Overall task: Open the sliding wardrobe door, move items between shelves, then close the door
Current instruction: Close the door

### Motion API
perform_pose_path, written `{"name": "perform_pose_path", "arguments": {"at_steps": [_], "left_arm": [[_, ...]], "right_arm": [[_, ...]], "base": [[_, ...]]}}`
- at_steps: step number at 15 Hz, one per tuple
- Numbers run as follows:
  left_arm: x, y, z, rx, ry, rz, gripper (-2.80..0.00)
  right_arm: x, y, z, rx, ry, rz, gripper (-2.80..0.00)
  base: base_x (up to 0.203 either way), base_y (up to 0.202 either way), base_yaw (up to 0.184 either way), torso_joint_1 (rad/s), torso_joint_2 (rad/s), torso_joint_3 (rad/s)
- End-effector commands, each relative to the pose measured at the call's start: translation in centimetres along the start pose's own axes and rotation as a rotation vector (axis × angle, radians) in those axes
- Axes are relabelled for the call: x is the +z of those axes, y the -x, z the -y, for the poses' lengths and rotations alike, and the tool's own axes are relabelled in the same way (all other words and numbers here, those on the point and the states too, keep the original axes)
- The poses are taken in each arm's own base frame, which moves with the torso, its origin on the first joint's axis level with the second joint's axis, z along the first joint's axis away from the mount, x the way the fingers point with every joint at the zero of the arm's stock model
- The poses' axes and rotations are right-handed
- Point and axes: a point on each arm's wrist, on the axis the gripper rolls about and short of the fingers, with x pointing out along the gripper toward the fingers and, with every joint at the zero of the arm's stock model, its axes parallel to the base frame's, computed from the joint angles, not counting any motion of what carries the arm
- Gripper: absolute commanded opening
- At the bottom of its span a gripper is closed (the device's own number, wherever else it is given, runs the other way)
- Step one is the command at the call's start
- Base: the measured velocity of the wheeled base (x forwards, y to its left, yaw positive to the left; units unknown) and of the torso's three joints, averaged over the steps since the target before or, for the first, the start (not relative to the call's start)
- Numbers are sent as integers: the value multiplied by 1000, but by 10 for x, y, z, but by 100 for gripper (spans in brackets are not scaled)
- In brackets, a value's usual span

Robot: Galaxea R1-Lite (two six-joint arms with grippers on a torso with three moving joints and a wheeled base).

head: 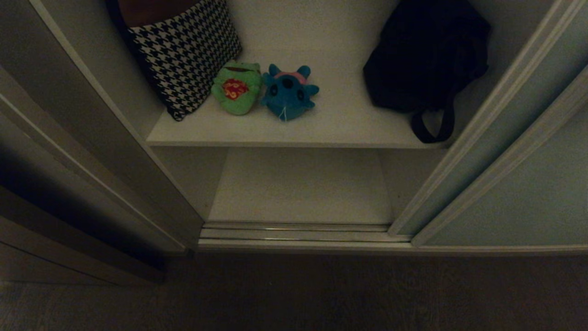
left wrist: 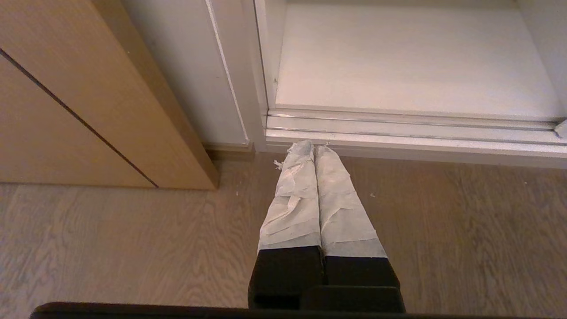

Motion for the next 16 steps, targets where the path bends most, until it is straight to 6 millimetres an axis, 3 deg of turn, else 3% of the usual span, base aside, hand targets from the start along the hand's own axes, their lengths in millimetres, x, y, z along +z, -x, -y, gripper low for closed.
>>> {"name": "perform_pose_path", "arguments": {"at_steps": [1,6,13,15,16], "left_arm": [[0,0,0,0,0,-1,-280],[0,0,0,0,0,-1,-280],[0,0,0,2,0,-1,-280],[0,0,0,2,0,-1,-280],[0,0,0,2,0,-1,-280]], "right_arm": [[-1,1,-4,23,-1,-6,-280],[-8,12,-22,116,32,-31,-280],[-40,15,-64,337,158,-149,-280],[-45,32,-76,415,190,-152,-280],[-41,53,-74,450,197,-125,-280]], "base": [[0,0,0,0,0,0],[0,0,0,0,0,0],[0,0,0,0,0,0],[0,0,0,0,0,0],[0,0,0,0,0,0]]}}
